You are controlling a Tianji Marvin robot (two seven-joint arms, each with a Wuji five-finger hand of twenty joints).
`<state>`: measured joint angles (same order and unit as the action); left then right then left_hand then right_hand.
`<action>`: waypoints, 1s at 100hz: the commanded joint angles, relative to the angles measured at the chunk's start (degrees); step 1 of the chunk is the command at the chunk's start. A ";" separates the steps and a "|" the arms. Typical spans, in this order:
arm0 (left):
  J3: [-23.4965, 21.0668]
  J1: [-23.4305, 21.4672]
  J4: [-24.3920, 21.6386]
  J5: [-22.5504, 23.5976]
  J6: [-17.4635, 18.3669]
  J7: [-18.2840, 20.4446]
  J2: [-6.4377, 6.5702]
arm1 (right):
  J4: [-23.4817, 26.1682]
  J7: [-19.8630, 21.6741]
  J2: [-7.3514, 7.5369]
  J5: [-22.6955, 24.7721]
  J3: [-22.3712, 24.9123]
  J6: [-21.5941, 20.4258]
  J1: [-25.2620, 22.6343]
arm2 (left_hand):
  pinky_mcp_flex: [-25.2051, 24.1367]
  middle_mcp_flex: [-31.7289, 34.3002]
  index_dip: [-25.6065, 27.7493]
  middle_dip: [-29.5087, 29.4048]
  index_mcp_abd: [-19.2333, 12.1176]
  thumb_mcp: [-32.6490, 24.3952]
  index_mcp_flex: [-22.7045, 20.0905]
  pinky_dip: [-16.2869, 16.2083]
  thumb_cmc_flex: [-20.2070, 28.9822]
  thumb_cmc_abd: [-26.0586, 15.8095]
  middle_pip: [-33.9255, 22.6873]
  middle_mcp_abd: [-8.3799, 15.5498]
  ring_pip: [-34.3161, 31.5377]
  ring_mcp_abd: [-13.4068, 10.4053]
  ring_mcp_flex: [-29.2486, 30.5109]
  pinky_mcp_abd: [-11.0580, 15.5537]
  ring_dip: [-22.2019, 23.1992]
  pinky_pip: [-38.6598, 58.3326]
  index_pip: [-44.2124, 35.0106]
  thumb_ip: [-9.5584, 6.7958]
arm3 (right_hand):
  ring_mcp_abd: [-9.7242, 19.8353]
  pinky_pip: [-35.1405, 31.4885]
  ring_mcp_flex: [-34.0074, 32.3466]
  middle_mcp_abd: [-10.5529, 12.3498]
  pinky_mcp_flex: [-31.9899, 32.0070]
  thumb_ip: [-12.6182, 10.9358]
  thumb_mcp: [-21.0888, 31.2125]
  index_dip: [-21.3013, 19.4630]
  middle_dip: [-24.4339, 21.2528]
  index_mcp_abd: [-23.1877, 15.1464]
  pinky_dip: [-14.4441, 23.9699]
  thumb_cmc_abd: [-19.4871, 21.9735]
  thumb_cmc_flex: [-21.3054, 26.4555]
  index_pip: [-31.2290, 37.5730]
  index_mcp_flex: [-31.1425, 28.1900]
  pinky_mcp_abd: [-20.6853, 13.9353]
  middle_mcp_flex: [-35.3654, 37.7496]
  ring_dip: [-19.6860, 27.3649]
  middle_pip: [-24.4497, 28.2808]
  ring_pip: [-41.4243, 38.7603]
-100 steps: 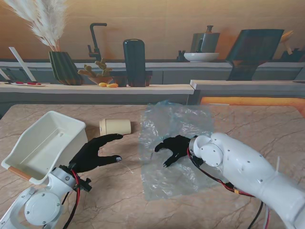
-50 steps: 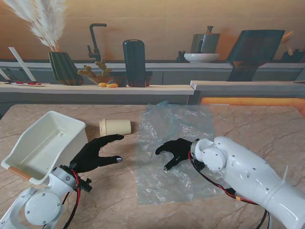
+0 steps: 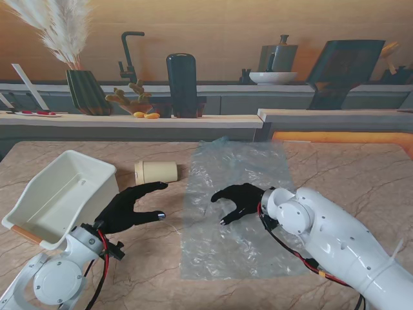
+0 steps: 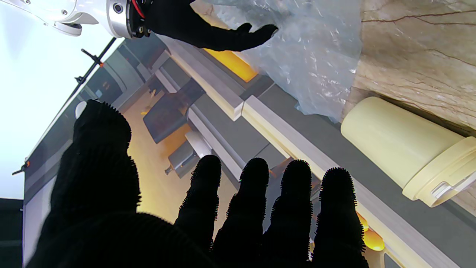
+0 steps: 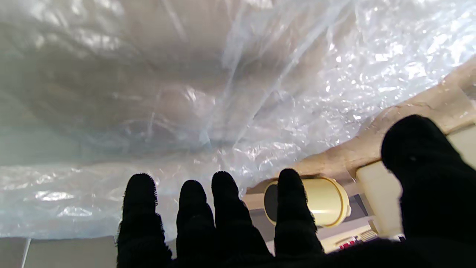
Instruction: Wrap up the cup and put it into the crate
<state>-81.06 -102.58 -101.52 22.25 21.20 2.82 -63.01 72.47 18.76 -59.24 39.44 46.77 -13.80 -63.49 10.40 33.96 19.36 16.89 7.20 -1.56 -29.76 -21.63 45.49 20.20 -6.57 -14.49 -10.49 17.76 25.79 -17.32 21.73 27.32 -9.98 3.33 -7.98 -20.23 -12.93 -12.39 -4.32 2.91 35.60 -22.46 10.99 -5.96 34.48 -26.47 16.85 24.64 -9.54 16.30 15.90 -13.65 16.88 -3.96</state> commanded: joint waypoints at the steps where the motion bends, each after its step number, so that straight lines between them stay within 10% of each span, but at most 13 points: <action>1: 0.15 -0.28 -0.26 -0.05 -0.23 0.29 -0.03 | 1.57 -0.85 0.06 0.27 0.78 -0.69 -1.16 | -0.34 0.43 0.55 0.36 -1.29 1.45 -1.26 -0.24 1.06 -1.35 0.95 -0.44 -0.44 0.34 0.46 1.04 0.43 0.95 -1.00 -1.16 | 0.21 -0.63 -1.19 0.58 0.77 -1.81 -0.95 -0.16 0.06 -0.16 0.97 1.76 0.08 -0.83 -0.64 -0.51 0.94 -0.52 -0.22 -0.23; 62: 1.51 0.97 0.42 8.96 -1.68 -5.61 -0.54 | 20.22 -23.64 -3.34 2.41 22.90 -4.69 -27.33 | -1.10 -2.04 0.64 0.41 -1.88 1.80 0.80 -0.24 1.12 -1.79 1.26 0.50 -0.12 -0.80 -0.75 1.73 0.45 0.46 -0.81 -1.37 | 0.06 -5.93 -15.42 0.72 -6.20 -1.53 0.00 -7.66 5.99 0.57 4.19 -1.23 0.42 3.36 -8.55 -1.09 10.74 -7.88 5.14 -7.52; 100: 7.49 11.93 3.37 21.33 -16.42 -2.71 0.65 | 24.19 -31.38 -4.57 3.38 28.13 -9.91 -34.66 | -4.55 -11.43 -1.09 -2.35 -1.04 1.05 7.35 1.87 0.55 -0.68 4.05 1.06 3.96 -2.42 -9.33 4.82 -3.21 -6.40 1.51 -1.89 | -0.11 -6.78 -17.18 0.77 -7.21 -1.44 0.59 -8.95 6.84 0.25 5.34 -1.70 0.40 2.02 -10.00 -0.52 12.44 -10.15 4.37 -7.79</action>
<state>-73.94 -93.23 -98.27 45.36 4.26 -0.36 -62.65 95.73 -13.72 -63.53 43.36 74.40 -23.89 -97.35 7.38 25.97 19.88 16.03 6.43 -0.91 -25.67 -21.49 45.94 20.21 -4.30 -14.35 -8.14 17.25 19.70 -14.89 20.50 24.36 -10.05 3.33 -8.32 -26.50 -29.85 -12.29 -11.69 2.92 35.68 -30.78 17.09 -5.61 38.65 -27.77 16.88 27.51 -19.04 15.88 28.00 -23.14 21.83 -11.81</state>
